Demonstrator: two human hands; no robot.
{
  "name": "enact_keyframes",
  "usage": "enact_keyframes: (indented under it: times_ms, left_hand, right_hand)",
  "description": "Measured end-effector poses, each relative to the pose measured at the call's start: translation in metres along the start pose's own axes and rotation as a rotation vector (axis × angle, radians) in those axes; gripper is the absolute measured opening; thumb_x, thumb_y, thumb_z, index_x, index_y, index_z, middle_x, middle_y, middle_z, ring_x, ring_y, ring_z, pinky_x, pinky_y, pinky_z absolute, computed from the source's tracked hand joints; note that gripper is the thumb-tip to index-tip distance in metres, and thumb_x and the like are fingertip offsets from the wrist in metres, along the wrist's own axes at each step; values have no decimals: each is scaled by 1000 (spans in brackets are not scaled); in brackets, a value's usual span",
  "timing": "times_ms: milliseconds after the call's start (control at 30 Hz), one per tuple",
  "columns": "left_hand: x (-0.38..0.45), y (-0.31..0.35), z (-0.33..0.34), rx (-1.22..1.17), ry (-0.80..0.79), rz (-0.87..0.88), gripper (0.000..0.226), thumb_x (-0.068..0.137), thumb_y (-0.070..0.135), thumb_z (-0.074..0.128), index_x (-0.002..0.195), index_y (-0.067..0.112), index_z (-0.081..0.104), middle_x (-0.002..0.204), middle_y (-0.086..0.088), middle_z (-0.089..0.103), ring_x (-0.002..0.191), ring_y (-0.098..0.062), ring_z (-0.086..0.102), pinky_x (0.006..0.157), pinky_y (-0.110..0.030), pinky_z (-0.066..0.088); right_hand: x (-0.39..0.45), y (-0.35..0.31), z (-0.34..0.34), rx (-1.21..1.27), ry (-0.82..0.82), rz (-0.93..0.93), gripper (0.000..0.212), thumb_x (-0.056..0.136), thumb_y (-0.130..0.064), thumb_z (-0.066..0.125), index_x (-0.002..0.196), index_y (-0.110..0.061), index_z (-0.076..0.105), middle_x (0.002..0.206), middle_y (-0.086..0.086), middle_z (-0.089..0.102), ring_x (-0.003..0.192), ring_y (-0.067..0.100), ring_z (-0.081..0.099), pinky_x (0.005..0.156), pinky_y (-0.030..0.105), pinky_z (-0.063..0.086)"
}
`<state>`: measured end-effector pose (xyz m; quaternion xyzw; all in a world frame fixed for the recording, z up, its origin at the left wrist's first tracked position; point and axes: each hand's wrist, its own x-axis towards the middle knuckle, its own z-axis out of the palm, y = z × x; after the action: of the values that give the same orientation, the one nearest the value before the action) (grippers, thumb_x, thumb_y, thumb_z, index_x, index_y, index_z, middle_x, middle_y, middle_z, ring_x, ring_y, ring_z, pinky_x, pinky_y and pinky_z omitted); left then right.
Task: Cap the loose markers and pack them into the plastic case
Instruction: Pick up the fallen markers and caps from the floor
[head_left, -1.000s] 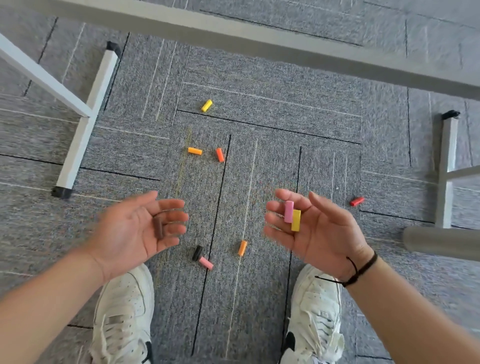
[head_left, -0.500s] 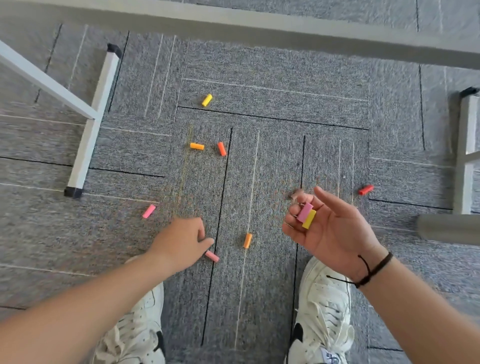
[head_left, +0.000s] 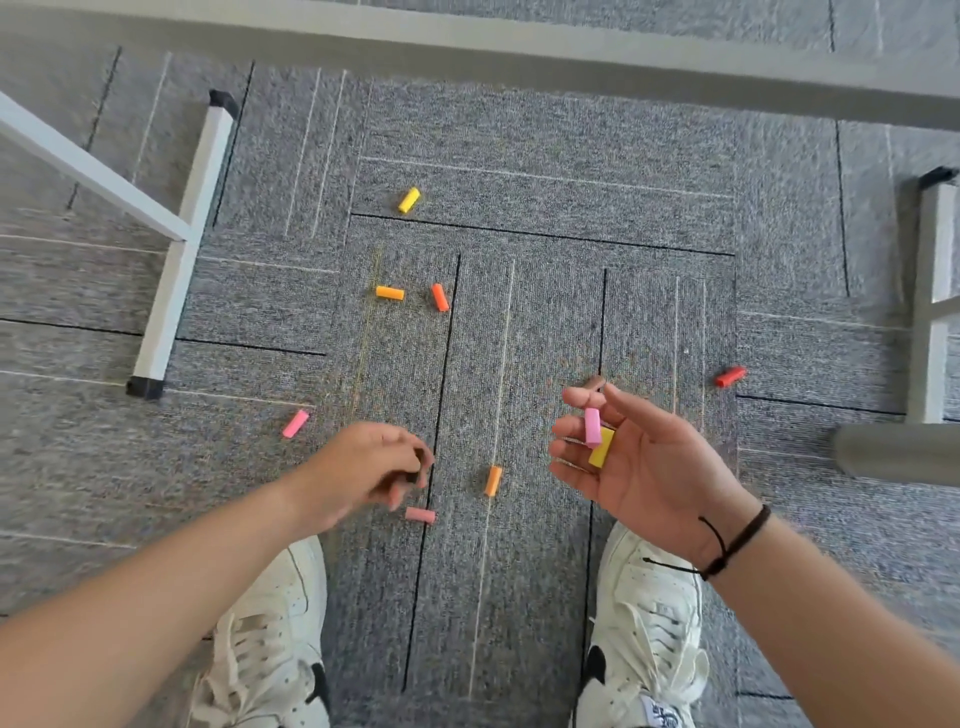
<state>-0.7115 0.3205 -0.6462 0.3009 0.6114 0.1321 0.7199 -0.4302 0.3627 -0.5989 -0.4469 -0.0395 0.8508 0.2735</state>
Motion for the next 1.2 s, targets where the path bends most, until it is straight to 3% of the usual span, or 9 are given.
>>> enact_keyframes:
  times_ms: [67, 267, 400, 533, 700, 833, 900, 1000, 1200]
  left_hand:
    - [-11, 12, -5, -385, -131, 24, 17, 82, 2, 53, 95, -3, 63, 77, -18, 60, 62, -24, 53, 55, -31, 50]
    - [-33, 24, -22, -609, -303, 124, 35, 59, 7, 70, 94, 4, 67, 82, -21, 62, 74, -33, 62, 63, -37, 56]
    - [-37, 13, -41, -930, -469, 95, 38, 92, 15, 43, 119, -6, 61, 116, -29, 64, 112, -41, 61, 92, -46, 54]
    - [-38, -3, -54, -996, -392, 38, 59, 104, 22, 7, 145, -10, 34, 149, -33, 38, 143, -44, 30, 117, -51, 28]
    - [-43, -11, -63, -1003, -393, 45, 64, 106, 34, -2, 152, -6, 17, 156, -29, 26, 149, -40, 16, 122, -48, 15]
    - [-44, -10, -66, -963, -237, 145, 54, 109, 30, 20, 149, -4, 31, 148, -28, 42, 142, -39, 36, 116, -47, 33]
    - [-45, -5, -66, -936, -162, 131, 48, 86, 28, 69, 125, 0, 65, 116, -21, 69, 111, -33, 67, 86, -39, 59]
    - [-47, -2, -70, -746, 48, 212, 54, 53, 33, 90, 100, 9, 78, 92, -13, 72, 81, -23, 73, 63, -29, 61]
    - [-45, -7, -83, -694, 214, 170, 23, 74, 22, 75, 95, 13, 76, 92, -12, 69, 77, -19, 70, 61, -25, 60]
  right_hand:
    - [3, 2, 1, -8, 8, 9, 29, 93, -29, 51, 104, -7, 65, 92, 15, 66, 81, 27, 67, 81, 39, 58]
    - [12, 6, 11, -50, 44, 41, 32, 95, -26, 50, 82, -2, 67, 88, 17, 66, 78, 26, 66, 84, 37, 59]
    - [20, 3, 6, -112, 82, 99, 24, 94, -27, 58, 78, -9, 57, 73, 6, 58, 60, 17, 51, 63, 30, 52]
    - [29, -15, -18, -451, 377, 8, 27, 94, -31, 62, 78, -10, 59, 57, -2, 43, 49, 13, 31, 50, 26, 28]
    - [61, -33, -44, -1006, 835, -104, 47, 93, -53, 58, 89, -6, 65, 57, -2, 42, 46, 12, 34, 44, 25, 38]
    - [86, -33, -38, -1298, 924, -24, 55, 89, -57, 61, 61, -12, 46, 52, -2, 40, 42, 11, 32, 41, 20, 30]
    - [96, -31, -33, -1395, 918, 17, 52, 90, -50, 64, 60, -11, 47, 52, -2, 44, 41, 10, 34, 34, 18, 29]
    - [105, -29, -29, -1425, 853, 31, 40, 93, -37, 65, 72, -4, 61, 58, 2, 54, 41, 8, 36, 31, 15, 30]
    - [75, -28, -8, -562, 338, -25, 24, 94, -27, 64, 96, -3, 66, 99, 13, 74, 49, 8, 40, 43, 18, 36]
